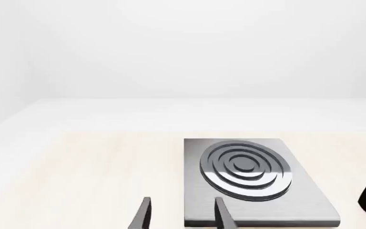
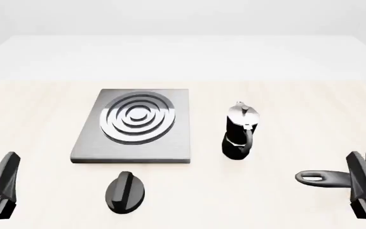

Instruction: Put the moka pot on the stove.

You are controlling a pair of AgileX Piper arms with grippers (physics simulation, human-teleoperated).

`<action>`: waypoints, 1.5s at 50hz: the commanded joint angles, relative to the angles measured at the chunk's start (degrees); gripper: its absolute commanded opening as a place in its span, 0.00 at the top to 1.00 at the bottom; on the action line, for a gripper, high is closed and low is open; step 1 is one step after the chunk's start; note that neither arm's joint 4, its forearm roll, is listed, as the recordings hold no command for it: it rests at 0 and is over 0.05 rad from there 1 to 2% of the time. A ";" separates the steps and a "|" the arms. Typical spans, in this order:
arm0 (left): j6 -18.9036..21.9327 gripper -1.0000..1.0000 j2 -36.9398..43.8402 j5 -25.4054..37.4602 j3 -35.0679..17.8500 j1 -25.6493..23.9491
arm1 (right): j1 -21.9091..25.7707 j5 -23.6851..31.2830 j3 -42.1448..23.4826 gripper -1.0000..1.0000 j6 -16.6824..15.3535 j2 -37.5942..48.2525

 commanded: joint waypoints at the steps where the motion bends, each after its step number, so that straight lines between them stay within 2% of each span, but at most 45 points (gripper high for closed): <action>1: 0.00 0.00 0.00 0.00 0.00 0.00 | 1.28 -0.23 -0.57 0.00 -1.17 -0.08; 9: 0.00 0.00 0.00 0.00 0.00 0.00 | 1.79 -0.11 -1.35 0.00 -0.66 0.04; 13: 0.00 0.00 0.00 0.00 0.00 0.00 | 2.73 -0.65 -1.36 0.00 -2.14 0.00; 17: 0.00 0.00 0.00 0.00 0.00 0.00 | 3.50 -0.32 -1.68 0.00 -2.04 0.05; 27: 0.00 0.00 0.00 0.00 0.00 0.00 | 6.50 0.92 -3.44 0.00 -0.41 0.46; 30: 0.00 0.00 0.00 0.00 0.00 0.00 | 8.90 -0.21 -3.68 0.00 -1.68 1.76; 38: 0.00 0.00 0.00 0.00 0.00 0.00 | 11.93 -3.02 -4.42 0.00 -1.42 5.46; 55: 0.00 0.00 0.00 0.00 0.00 0.00 | 15.44 -11.63 -3.75 0.00 -0.69 13.73; 60: 0.00 0.00 0.00 0.00 0.00 0.00 | 16.93 -16.02 -4.13 0.00 -1.90 19.14; 75: 0.00 0.00 0.00 0.00 0.00 0.00 | 19.57 -27.22 -3.85 0.00 -1.87 31.41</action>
